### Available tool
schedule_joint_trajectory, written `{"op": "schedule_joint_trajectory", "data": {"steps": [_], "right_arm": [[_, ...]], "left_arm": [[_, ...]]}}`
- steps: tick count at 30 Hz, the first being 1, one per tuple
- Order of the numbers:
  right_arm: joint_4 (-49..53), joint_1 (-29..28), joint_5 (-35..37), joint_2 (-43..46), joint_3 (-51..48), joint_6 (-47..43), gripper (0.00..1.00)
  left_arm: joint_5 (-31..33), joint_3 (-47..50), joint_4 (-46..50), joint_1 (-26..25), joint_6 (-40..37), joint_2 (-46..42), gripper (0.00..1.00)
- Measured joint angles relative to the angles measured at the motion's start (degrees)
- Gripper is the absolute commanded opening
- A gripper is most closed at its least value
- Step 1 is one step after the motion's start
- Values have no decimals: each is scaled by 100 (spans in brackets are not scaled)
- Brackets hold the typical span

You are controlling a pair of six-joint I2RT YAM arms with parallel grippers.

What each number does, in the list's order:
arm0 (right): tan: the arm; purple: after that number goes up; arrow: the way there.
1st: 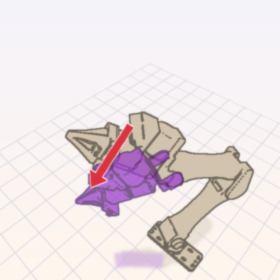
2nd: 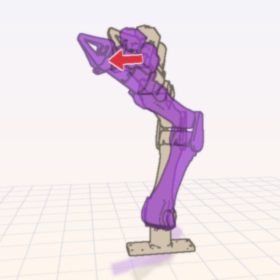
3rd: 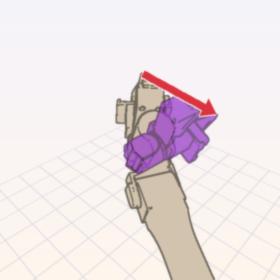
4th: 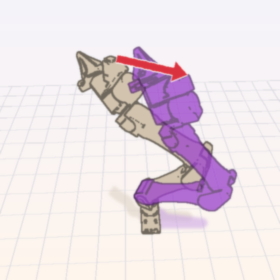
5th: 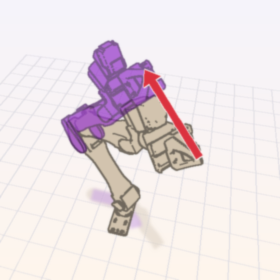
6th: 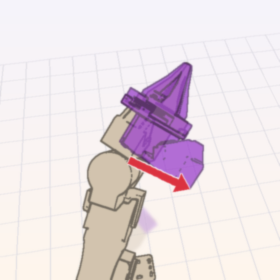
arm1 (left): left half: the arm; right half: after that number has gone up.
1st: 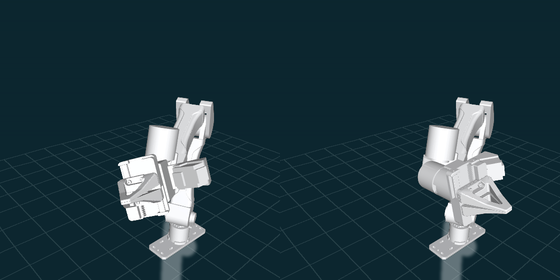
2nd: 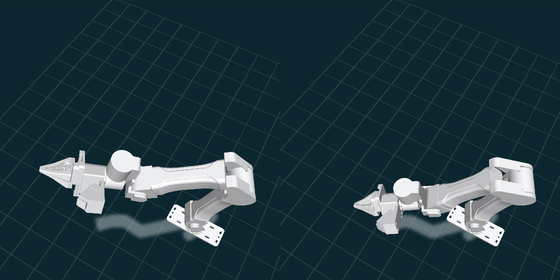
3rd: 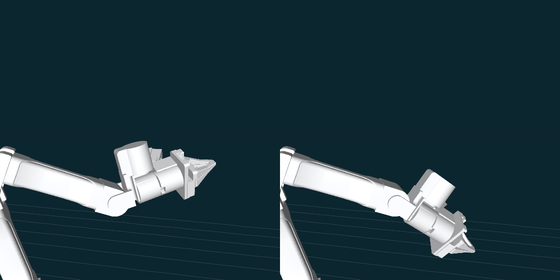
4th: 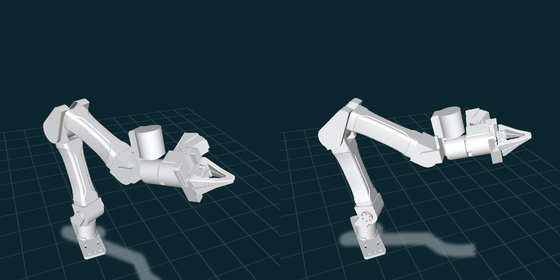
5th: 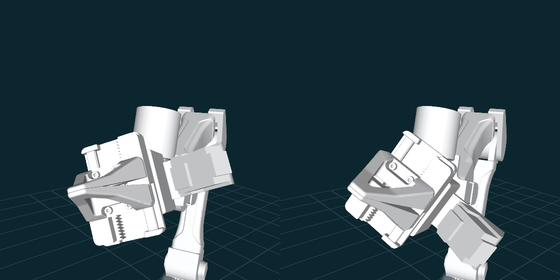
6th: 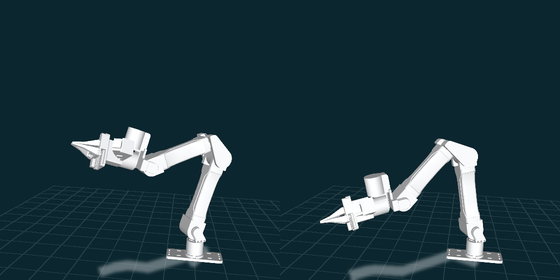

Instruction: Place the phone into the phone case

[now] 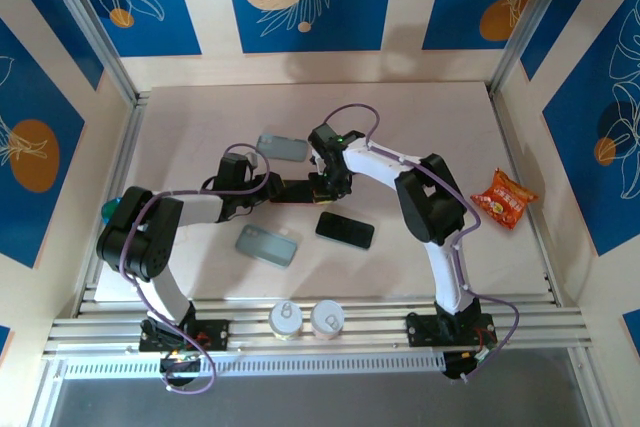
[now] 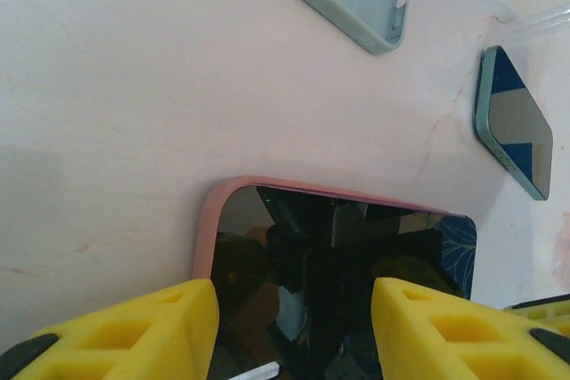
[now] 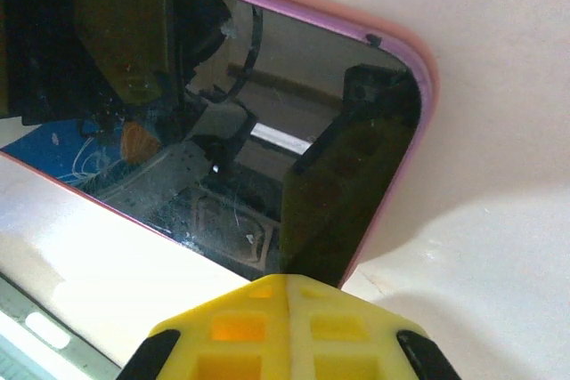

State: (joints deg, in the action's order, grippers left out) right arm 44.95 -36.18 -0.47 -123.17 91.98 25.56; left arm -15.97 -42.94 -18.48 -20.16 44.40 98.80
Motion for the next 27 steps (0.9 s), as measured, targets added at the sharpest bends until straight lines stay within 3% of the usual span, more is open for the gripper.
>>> {"op": "schedule_joint_trajectory", "data": {"steps": [27], "right_arm": [[85, 103, -103, 72, 358, -216, 0]], "left_arm": [[208, -9, 313, 0, -153, -168, 51]]}}
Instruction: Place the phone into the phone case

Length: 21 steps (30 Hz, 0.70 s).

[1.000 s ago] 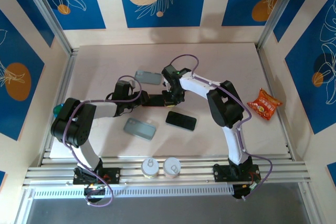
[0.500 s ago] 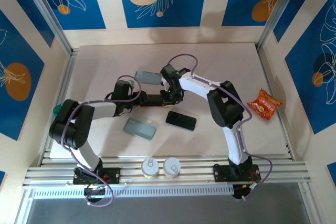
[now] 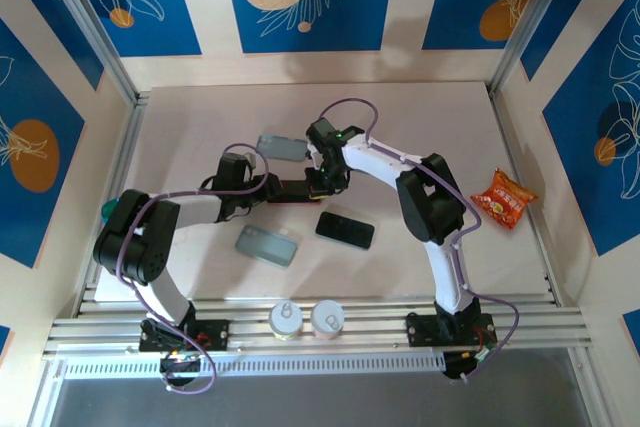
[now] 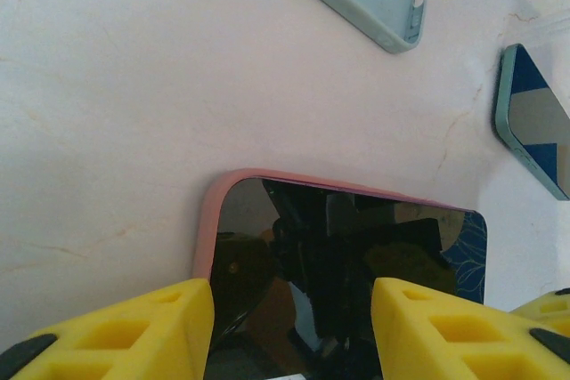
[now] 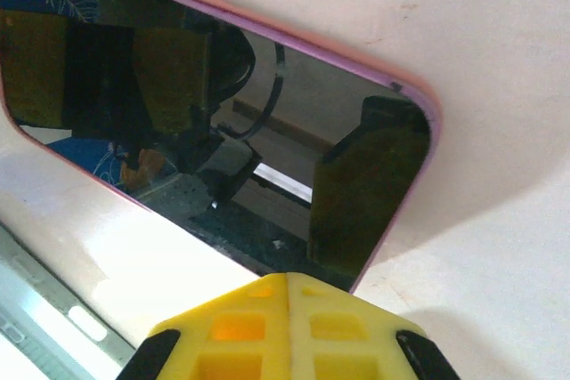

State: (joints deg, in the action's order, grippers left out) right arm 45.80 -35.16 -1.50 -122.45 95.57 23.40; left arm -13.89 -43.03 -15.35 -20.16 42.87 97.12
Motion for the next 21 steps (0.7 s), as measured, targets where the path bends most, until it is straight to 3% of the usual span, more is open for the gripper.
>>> {"op": "schedule_joint_trajectory", "data": {"steps": [21], "right_arm": [[-7, 13, 175, -81, -140, -85, 0]], "left_arm": [[-2, -11, 0, 0, 2, 2, 51]]}}
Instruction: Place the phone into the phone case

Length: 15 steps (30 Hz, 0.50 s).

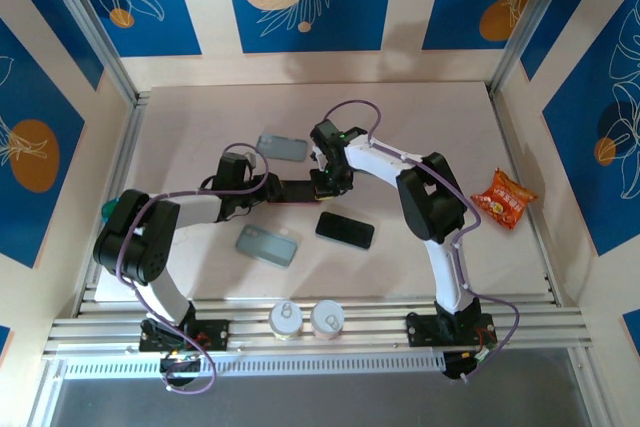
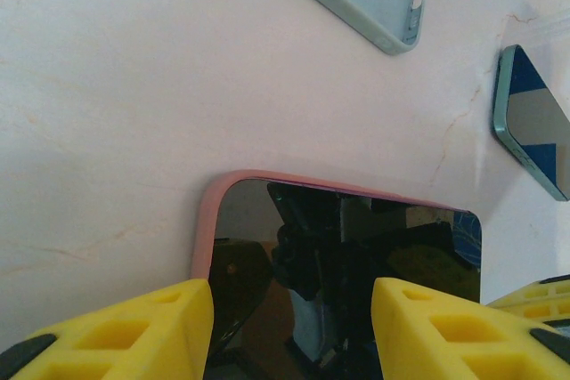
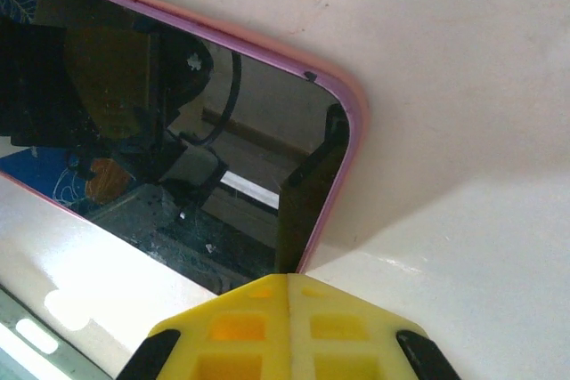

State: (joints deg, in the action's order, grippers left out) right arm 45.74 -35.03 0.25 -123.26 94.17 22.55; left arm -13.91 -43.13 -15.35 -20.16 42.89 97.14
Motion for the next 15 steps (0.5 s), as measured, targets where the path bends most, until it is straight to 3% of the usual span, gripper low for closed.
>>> {"op": "schedule_joint_trajectory", "data": {"steps": [15], "right_arm": [[-11, -179, 389, -66, -31, 136, 0]], "left_arm": [[-2, 9, -24, 0, 2, 9, 51]]}}
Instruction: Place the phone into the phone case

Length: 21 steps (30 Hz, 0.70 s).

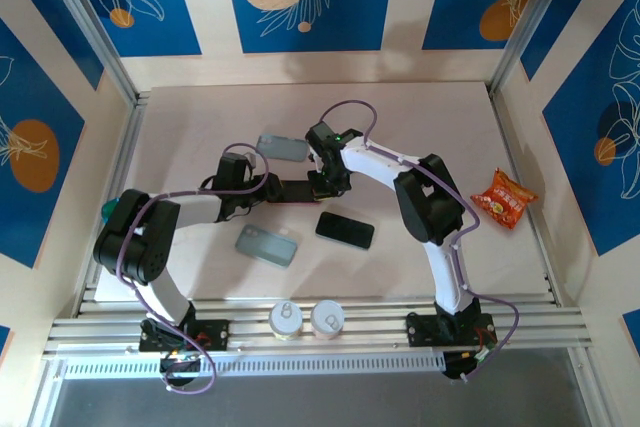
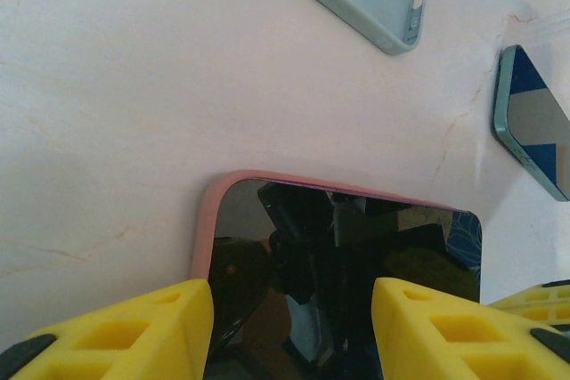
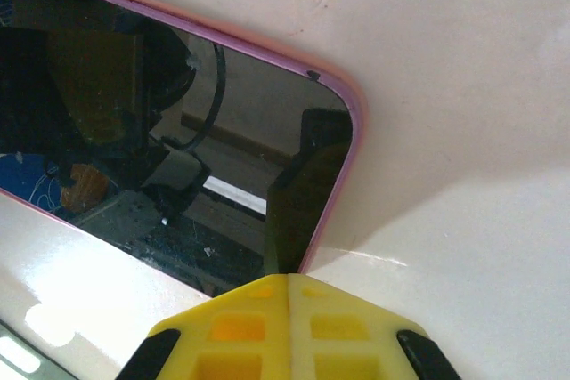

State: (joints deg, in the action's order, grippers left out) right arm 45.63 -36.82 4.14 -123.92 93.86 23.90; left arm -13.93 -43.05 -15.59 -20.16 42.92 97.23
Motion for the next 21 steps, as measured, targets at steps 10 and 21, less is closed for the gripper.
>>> {"op": "schedule_joint_trajectory", "data": {"steps": [10, 21], "right_arm": [[-98, -31, 42, 0, -83, 157, 0], [-306, -85, 68, -44, -179, 236, 0]], "left_arm": [[0, 35, -61, 0, 0, 2, 51], [52, 52, -155, 15, 2, 9, 51]]}}
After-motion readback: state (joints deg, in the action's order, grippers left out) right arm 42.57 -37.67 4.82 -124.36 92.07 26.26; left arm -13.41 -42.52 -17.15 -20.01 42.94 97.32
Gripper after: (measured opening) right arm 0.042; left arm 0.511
